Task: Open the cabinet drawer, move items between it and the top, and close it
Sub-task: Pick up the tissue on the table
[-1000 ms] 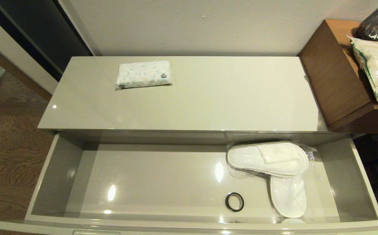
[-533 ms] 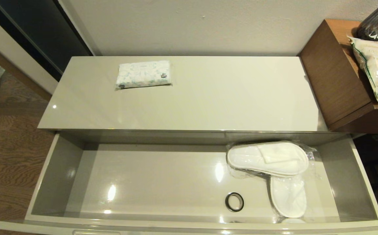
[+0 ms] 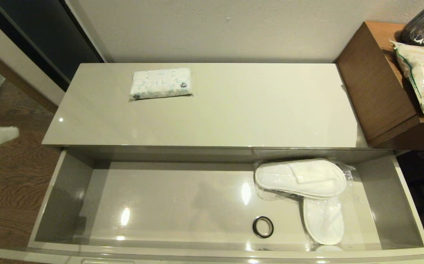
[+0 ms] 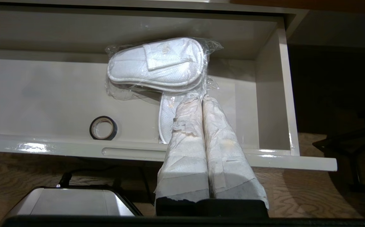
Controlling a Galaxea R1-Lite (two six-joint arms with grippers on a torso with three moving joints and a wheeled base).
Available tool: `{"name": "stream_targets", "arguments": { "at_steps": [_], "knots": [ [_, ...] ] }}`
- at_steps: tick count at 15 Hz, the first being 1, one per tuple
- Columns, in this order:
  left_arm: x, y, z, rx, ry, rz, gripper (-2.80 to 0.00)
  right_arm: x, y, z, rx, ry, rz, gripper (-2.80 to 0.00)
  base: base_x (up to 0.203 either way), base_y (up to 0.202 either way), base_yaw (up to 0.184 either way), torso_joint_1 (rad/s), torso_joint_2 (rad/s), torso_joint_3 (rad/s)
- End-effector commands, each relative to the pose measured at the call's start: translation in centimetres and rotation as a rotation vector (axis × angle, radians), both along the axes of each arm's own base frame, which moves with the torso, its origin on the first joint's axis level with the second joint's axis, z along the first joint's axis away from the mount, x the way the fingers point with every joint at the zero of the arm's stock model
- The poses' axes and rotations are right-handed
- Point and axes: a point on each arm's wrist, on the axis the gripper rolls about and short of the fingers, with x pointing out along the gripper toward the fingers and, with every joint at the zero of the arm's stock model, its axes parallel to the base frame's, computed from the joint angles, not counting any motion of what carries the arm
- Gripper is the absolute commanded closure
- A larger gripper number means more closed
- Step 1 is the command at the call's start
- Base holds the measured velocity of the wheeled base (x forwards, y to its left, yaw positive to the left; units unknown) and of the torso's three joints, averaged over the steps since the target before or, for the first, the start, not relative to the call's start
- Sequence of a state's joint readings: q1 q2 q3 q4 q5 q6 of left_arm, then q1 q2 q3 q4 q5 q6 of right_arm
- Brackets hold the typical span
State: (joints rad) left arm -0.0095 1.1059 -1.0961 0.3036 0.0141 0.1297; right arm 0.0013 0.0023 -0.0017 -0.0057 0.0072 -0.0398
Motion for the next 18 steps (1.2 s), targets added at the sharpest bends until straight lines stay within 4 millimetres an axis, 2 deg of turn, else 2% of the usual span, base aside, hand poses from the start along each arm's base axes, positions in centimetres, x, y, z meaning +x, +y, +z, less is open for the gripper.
{"name": "stream_targets", "arguments": {
  "at_steps": [1,4,6,9,11,12,16,18],
  "knots": [
    [10.7,-0.5,-1.3,0.002,0.151,-0.033,0.0,0.0,0.0,0.0,0.0,0.002,0.001,0.0,0.0,0.0,0.0,0.0,0.0,0.0],
    [19.7,-2.4,-0.7,0.003,0.101,-0.102,0.0,0.0,0.0,0.0,-0.001,0.002,0.001,0.0,0.0,0.0,0.0,0.0,0.0,0.0],
    [24.5,-4.4,-1.1,0.01,0.055,-0.148,0.0,0.0,0.0,0.0,0.0,0.002,0.001,0.0,0.0,0.0,0.0,0.0,0.0,0.0],
    [29.8,-8.2,-5.2,0.094,-0.003,-0.218,0.0,0.0,0.0,0.0,0.0,0.002,0.001,0.0,0.0,0.0,0.0,0.0,0.0,0.0],
    [31.7,-9.7,-7.5,0.14,-0.067,-0.148,0.0,0.0,0.0,0.0,0.0,0.002,0.001,0.0,0.0,0.0,0.0,0.0,0.0,0.0],
    [31.9,-9.9,-8.0,0.15,-0.082,-0.119,0.0,0.0,0.0,0.0,0.0,0.002,0.001,0.0,0.0,0.0,0.0,0.0,0.0,0.0],
    [32.1,-10.2,-7.5,0.138,-0.192,-0.096,0.0,0.0,0.0,0.0,0.0,0.002,0.001,0.0,0.0,0.0,0.0,0.0,0.0,0.0],
    [31.5,-10.0,-5.9,0.128,-0.262,-0.057,0.0,0.0,0.0,0.0,0.0,0.002,0.001,0.0,0.0,0.0,0.0,0.0,0.0,0.0]
  ]
}}
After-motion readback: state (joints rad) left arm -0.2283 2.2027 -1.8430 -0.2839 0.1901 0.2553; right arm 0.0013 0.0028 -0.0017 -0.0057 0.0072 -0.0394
